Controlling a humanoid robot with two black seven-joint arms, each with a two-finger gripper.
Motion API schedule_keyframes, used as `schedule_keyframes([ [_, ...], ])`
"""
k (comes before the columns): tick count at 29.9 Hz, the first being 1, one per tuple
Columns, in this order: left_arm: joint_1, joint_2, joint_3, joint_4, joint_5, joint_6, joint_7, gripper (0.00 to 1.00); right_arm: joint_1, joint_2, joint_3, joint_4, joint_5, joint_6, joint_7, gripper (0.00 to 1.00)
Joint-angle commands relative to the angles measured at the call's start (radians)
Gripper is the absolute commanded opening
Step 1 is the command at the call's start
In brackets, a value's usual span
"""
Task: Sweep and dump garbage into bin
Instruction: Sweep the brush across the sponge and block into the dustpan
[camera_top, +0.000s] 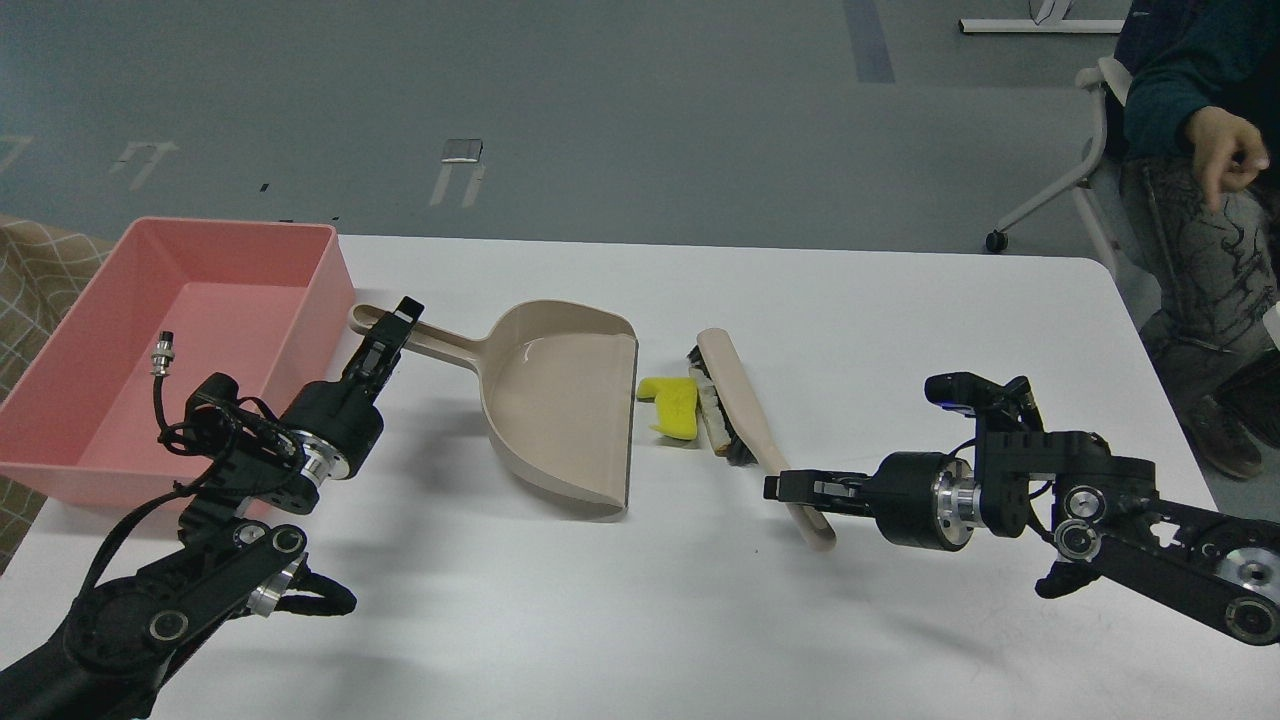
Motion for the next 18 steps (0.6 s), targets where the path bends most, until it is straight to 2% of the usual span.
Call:
schedule_keyframes([
  [1, 0.001, -0.001, 0.003, 0.001, 0.0, 0.001, -0.001, 0.0, 0.007, 0.044, 0.0, -0.022, 0.013, 0.016, 0.001, 0.04],
  [11, 0.008, -0.014, 0.003, 0.001, -0.001, 0.003, -0.001, 0.0, 0.008, 0.211, 0.04, -0.114, 0.013, 0.045, 0.008, 0.04],
  [18, 0.009, -0.017, 0.005, 0.001, -0.006, 0.006, -0.001, 0.0, 0.03, 0.276, 0.054, -0.143, 0.013, 0.043, 0.008, 0.04],
])
